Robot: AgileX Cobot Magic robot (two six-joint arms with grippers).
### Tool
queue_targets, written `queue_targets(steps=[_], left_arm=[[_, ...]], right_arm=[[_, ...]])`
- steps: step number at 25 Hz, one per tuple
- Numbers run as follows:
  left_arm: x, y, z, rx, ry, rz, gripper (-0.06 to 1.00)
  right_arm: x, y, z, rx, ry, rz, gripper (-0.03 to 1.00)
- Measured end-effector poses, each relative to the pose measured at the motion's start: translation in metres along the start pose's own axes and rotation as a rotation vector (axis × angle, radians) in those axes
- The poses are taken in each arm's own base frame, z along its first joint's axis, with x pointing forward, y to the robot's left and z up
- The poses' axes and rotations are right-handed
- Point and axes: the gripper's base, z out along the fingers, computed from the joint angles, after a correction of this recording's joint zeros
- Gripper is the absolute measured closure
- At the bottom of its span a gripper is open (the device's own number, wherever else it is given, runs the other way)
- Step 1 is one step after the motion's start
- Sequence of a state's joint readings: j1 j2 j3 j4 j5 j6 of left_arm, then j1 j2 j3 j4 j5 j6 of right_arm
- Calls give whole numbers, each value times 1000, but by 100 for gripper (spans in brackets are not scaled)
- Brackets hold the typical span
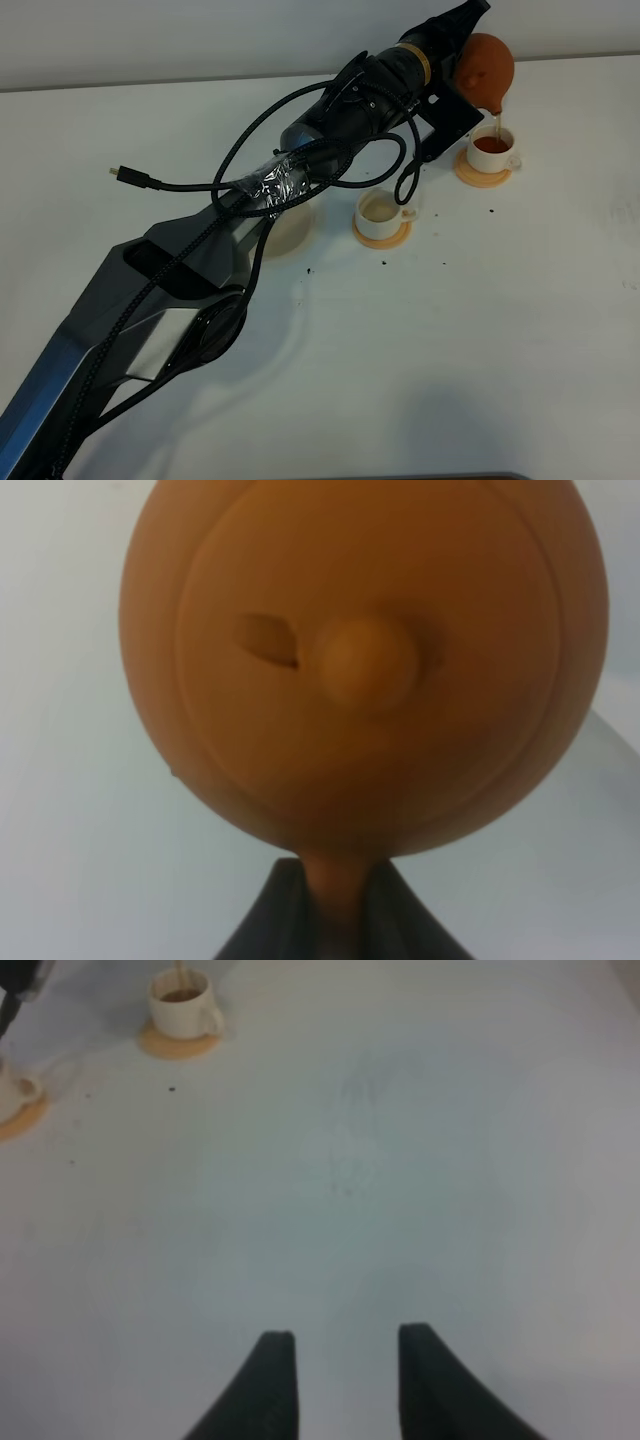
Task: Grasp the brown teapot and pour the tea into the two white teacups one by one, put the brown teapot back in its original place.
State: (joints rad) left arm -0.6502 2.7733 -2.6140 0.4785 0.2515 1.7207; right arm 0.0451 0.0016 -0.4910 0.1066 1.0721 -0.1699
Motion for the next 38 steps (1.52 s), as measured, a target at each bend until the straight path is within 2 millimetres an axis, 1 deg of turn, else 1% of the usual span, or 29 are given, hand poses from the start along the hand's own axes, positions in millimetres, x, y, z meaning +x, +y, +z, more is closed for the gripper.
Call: queue_targets(steps=[17, 22, 38], left_arm=[[1, 0, 0, -2, 9, 26, 83], [6, -3, 1, 4, 16, 24, 83], [5, -4, 2, -7, 22, 48, 83]], right_arm=[[0, 0, 0, 0, 0, 0, 73], [0, 0, 0, 0, 0, 0, 73], [0, 0, 0, 0, 0, 0, 73]])
